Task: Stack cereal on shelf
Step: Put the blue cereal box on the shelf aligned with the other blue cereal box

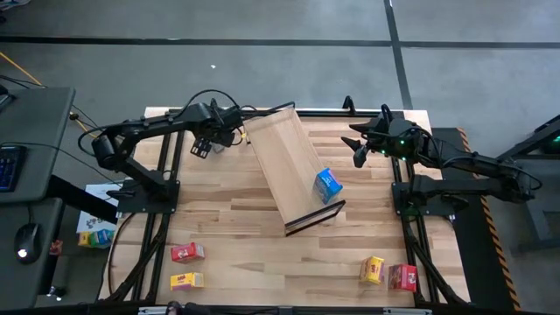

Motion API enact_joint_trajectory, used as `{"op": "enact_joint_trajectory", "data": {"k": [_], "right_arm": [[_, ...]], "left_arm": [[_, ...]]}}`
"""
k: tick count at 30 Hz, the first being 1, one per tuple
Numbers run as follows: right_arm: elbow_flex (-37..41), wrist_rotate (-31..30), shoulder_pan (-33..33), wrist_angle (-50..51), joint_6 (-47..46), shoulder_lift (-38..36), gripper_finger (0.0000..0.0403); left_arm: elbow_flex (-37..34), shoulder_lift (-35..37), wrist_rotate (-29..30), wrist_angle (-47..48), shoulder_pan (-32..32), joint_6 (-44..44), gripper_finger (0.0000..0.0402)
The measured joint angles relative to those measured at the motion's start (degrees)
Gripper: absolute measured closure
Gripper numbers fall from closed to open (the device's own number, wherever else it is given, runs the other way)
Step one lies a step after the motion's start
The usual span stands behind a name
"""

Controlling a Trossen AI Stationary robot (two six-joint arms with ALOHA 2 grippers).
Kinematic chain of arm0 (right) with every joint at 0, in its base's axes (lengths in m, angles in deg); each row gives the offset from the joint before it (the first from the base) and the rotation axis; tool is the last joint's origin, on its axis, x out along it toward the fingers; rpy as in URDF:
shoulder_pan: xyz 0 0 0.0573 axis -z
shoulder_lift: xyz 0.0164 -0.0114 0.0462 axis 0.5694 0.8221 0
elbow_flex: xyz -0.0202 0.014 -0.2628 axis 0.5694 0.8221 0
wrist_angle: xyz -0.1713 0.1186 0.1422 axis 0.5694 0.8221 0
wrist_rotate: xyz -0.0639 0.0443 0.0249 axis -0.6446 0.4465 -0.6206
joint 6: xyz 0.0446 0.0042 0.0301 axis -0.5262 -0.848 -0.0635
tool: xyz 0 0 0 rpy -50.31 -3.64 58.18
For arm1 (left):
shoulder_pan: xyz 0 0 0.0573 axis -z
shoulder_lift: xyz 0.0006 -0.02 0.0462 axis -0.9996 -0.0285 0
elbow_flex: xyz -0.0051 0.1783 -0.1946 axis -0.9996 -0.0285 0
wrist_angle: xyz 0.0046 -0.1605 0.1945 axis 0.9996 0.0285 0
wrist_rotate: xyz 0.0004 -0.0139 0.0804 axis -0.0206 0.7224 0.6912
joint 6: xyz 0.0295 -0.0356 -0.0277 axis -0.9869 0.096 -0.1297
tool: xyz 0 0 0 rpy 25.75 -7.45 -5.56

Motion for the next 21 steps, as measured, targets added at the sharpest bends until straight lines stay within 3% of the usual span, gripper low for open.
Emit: {"op": "enact_joint_trajectory", "data": {"k": [4,8,21], "right_arm": [[0.00,0.02,-0.01,0.00,0.02,0.00,0.0166],[0.00,0.05,0.00,0.02,0.00,0.00,0.0166],[0.00,0.07,-0.01,0.04,-0.13,0.00,0.0166]], "left_arm": [[0.00,0.02,-0.11,-2.91,-1.56,-2.45,0.0096],[0.00,0.02,-4.01,-4.79,-2.81,-3.79,0.0096],[0.00,-1.24,-10.01,0.13,-5.49,-5.77,0.0097]]}}
